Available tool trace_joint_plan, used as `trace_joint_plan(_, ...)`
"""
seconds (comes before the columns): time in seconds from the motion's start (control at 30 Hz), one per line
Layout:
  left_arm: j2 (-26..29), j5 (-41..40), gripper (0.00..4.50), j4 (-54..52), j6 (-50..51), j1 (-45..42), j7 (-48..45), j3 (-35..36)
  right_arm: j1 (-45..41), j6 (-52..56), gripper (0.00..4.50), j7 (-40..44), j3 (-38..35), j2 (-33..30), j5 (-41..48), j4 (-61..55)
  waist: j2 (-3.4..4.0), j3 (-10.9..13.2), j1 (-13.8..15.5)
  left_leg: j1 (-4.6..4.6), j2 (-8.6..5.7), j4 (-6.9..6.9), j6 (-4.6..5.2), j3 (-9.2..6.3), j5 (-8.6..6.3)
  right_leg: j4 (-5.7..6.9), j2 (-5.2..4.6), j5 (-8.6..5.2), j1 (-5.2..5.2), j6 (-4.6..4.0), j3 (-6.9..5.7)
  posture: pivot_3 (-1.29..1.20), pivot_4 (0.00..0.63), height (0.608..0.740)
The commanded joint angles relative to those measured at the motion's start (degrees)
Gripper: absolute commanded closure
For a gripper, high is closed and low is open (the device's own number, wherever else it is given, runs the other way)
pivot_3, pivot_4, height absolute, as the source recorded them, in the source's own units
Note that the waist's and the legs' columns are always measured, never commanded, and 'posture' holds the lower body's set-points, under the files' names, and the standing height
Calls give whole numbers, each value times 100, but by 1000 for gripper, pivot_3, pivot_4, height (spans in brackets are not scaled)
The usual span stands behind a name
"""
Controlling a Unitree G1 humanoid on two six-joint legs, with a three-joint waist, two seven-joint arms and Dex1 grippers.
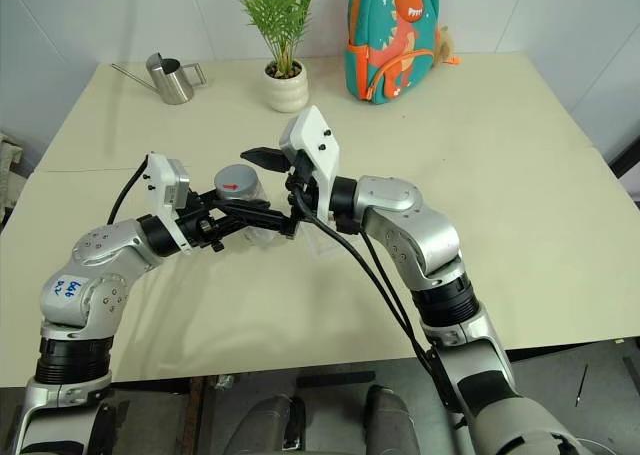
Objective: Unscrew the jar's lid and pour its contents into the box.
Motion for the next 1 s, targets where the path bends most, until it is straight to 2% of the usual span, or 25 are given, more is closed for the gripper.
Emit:
trace_joint_plan(0.03,25,-77,2251,-358,-177,-38,-135,-19,-248,30,0,-47,-13,66,-83,77,0,0,-2,0,0,0,0,1,0,0,0,0,-1,0,0,0,150,740)
trace_joint_plan(0.47,-2,-21,2251,-454,-221,55,-173,-36,-464,-51,0,121,-87,163,-188,528,0,0,-4,-11,0,0,-1,7,0,-1,1,0,-11,0,0,0,150,740)
trace_joint_plan(0.57,20,-25,2276,-473,-204,81,-176,-26,-408,-39,496,149,-116,177,-162,437,0,0,-4,-12,1,0,-1,7,0,-1,1,0,-11,0,-1,0,150,740)
trace_joint_plan(0.7,53,-46,2276,-484,-178,119,-204,-21,-357,-5,1769,187,-147,179,-118,293,0,0,-4,-12,1,0,-1,6,0,-1,1,0,-12,0,0,0,150,740)
trace_joint_plan(0.87,147,-154,2276,-468,-276,173,-495,7,-353,-19,1769,592,-190,79,110,138,0,0,-5,-13,1,0,-1,6,-1,-1,1,0,-13,0,-1,0,150,740)
trace_joint_plan(1.0,350,-473,2276,-464,-466,136,-1260,64,-465,-216,1769,1862,-96,-327,427,95,0,0,5,-18,0,0,0,8,-1,-4,1,0,-15,0,-2,0,150,740)
